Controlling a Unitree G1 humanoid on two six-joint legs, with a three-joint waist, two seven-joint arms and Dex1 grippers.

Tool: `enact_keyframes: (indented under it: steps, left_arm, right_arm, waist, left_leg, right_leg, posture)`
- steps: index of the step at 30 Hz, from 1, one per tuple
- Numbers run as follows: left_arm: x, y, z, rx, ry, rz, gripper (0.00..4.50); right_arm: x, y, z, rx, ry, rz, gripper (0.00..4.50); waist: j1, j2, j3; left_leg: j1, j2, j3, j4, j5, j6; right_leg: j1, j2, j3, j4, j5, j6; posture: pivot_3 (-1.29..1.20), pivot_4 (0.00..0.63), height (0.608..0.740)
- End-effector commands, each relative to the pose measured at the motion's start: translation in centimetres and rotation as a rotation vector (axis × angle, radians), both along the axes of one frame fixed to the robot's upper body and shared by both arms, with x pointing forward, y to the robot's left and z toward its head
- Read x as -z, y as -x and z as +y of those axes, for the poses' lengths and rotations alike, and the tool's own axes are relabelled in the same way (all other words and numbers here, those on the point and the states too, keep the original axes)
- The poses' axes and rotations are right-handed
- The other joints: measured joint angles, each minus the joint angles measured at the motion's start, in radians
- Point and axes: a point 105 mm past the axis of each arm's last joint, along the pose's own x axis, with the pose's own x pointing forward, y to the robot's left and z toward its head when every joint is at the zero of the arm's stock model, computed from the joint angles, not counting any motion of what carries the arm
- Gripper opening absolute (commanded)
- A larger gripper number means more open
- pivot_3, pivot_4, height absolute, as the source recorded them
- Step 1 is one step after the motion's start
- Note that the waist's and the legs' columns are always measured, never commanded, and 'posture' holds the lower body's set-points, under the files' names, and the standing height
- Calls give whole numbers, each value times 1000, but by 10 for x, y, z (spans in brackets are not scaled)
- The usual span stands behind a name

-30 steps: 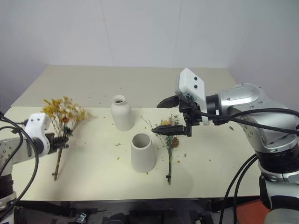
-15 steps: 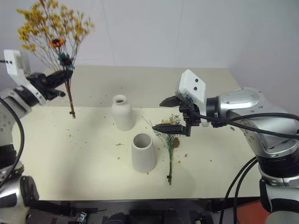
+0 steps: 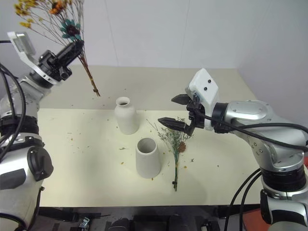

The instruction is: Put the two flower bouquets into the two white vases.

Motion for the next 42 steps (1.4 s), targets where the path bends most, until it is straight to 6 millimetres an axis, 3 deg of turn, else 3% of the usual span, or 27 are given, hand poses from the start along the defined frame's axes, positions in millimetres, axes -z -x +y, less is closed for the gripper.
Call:
enact_keyframes:
  steps: [1,9,14,22,34,42]
  left_arm:
    - [-4,2,-2,73,-2,-44,51]
    - [11,-11,-22,112,17,-16,51]
    - [-4,-14,-36,124,67,-53,51]
    - [-7,-18,-54,125,26,-59,51]
    - [10,-28,-56,54,-18,-22,51]
    - [39,-31,-63,37,-151,-2,51]
  right_arm:
    - [-12,4,-3,31,-42,-68,4500]
    - [-11,5,-2,63,-72,-82,4500]
    - [-11,5,-3,96,-83,-94,4500]
    - [-10,9,-6,128,-93,-92,4500]
    - [-9,14,-6,136,-108,-89,4500]
    - [-8,12,-4,133,-112,-85,4500]
  waist:
    - [-1,0,0]
    - [4,0,0]
    - [9,0,0]
    - [7,0,0]
    - [9,0,0]
    - [8,0,0]
  left_leg:
    - [0,0,0,0,0,0]
    - [-1,0,-1,2,0,0]
    - [-3,0,-1,4,0,0]
    - [-2,0,-1,4,0,0]
    - [-4,0,-2,7,0,0]
    - [-5,0,-2,10,0,0]
  right_leg:
    - [0,0,0,0,0,0]
    - [0,0,0,1,0,0]
    - [0,0,0,1,0,1]
    - [0,0,-1,2,0,1]
    - [-1,0,-1,3,1,2]
    - [0,0,0,4,2,3]
  posture:
    - [0,150,740]
    - [0,150,740]
    - [0,150,740]
    - [0,150,740]
    - [0,150,740]
    - [0,150,740]
